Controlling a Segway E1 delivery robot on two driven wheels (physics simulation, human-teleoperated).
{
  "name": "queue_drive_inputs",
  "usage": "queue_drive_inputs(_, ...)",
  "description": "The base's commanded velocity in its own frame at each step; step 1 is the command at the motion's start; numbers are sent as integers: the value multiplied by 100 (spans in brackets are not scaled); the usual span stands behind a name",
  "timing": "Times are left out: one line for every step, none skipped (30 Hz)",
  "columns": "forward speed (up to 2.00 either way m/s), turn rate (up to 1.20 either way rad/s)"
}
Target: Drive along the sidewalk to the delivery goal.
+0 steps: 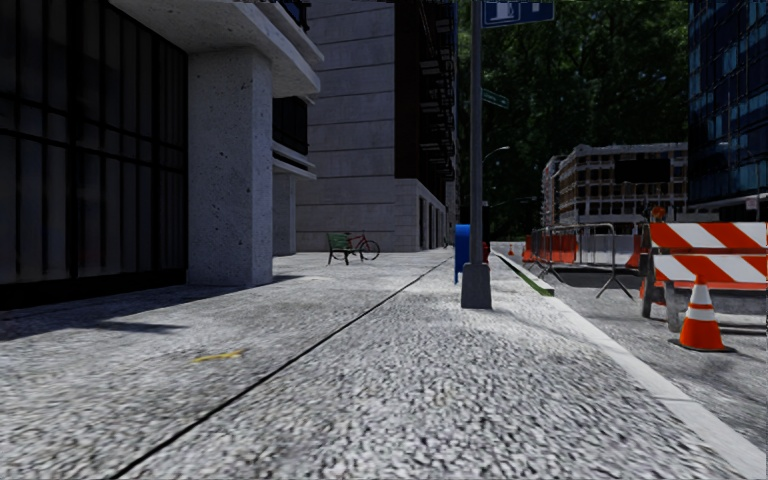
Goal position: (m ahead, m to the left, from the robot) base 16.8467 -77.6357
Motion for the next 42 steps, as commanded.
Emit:
queue_drive_inputs(171,76)
queue_drive_inputs(171,76)
queue_drive_inputs(171,61)
queue_drive_inputs(171,54)
queue_drive_inputs(171,54)
queue_drive_inputs(171,52)
queue_drive_inputs(171,51)
queue_drive_inputs(171,51)
queue_drive_inputs(171,51)
queue_drive_inputs(171,51)
queue_drive_inputs(171,51)
queue_drive_inputs(171,51)
queue_drive_inputs(171,50)
queue_drive_inputs(171,44)
queue_drive_inputs(171,32)
queue_drive_inputs(171,14)
queue_drive_inputs(171,3)
queue_drive_inputs(171,0)
queue_drive_inputs(171,0)
queue_drive_inputs(171,0)
queue_drive_inputs(171,0)
queue_drive_inputs(171,0)
queue_drive_inputs(171,0)
queue_drive_inputs(171,0)
queue_drive_inputs(171,0)
queue_drive_inputs(171,0)
queue_drive_inputs(171,0)
queue_drive_inputs(171,0)
queue_drive_inputs(171,0)
queue_drive_inputs(171,0)
queue_drive_inputs(171,0)
queue_drive_inputs(171,0)
queue_drive_inputs(171,0)
queue_drive_inputs(171,0)
queue_drive_inputs(171,-13)
queue_drive_inputs(171,-35)
queue_drive_inputs(171,-44)
queue_drive_inputs(171,-46)
queue_drive_inputs(171,-48)
queue_drive_inputs(171,-65)
queue_drive_inputs(171,-106)
queue_drive_inputs(171,-120)
